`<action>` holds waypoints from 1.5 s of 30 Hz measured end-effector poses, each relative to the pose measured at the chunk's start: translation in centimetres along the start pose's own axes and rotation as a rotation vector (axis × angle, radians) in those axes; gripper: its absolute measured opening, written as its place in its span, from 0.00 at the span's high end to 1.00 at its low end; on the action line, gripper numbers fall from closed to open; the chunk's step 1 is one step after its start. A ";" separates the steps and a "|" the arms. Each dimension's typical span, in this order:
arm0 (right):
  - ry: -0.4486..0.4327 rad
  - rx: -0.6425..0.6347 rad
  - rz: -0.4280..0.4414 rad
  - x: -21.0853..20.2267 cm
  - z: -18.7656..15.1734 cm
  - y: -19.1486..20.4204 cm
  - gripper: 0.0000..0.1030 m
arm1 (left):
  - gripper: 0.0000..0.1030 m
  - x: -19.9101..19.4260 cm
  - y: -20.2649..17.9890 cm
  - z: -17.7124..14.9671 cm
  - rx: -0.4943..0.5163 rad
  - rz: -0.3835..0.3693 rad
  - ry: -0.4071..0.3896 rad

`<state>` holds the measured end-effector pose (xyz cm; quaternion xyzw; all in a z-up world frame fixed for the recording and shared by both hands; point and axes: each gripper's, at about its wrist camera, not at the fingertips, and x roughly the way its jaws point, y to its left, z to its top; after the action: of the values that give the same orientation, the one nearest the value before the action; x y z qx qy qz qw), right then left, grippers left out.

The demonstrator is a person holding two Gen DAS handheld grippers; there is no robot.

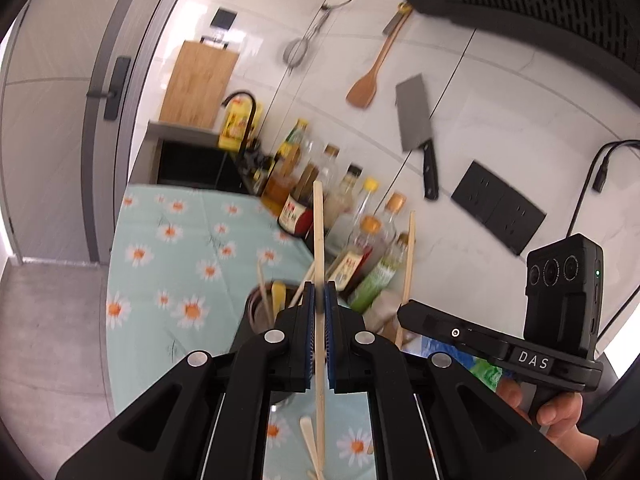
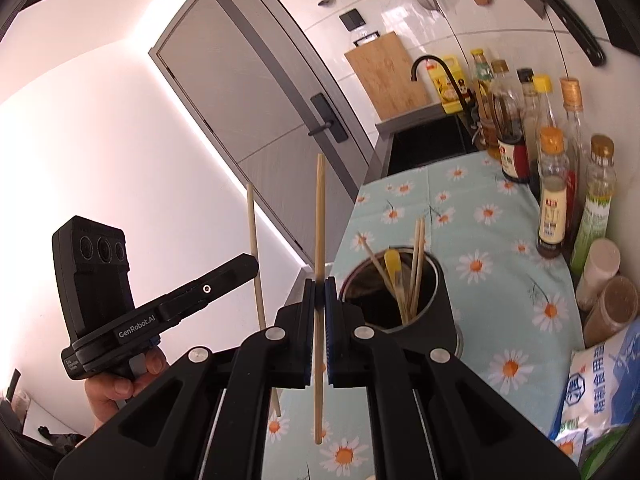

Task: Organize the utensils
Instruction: 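Lift both chopsticks and carry them above the black holder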

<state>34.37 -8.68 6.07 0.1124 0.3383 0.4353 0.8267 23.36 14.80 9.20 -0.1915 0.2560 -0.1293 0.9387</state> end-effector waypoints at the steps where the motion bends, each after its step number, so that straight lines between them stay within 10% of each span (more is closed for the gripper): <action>1: -0.011 -0.002 0.002 -0.1 0.4 0.0 0.94 | 0.96 0.1 -0.1 0.4 0.006 -0.003 -0.012; 27: -0.240 -0.026 -0.037 1.5 7.7 -2.9 0.94 | 0.96 2.5 -0.9 5.5 0.060 -0.005 -0.316; 45: -0.191 0.008 -0.081 6.1 4.7 -6.1 0.94 | 0.96 7.5 1.8 2.2 0.055 0.060 -0.232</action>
<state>43.80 -6.95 3.83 0.1429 0.2638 0.3873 0.8718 31.07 14.52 6.89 -0.1716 0.1476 -0.0851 0.9703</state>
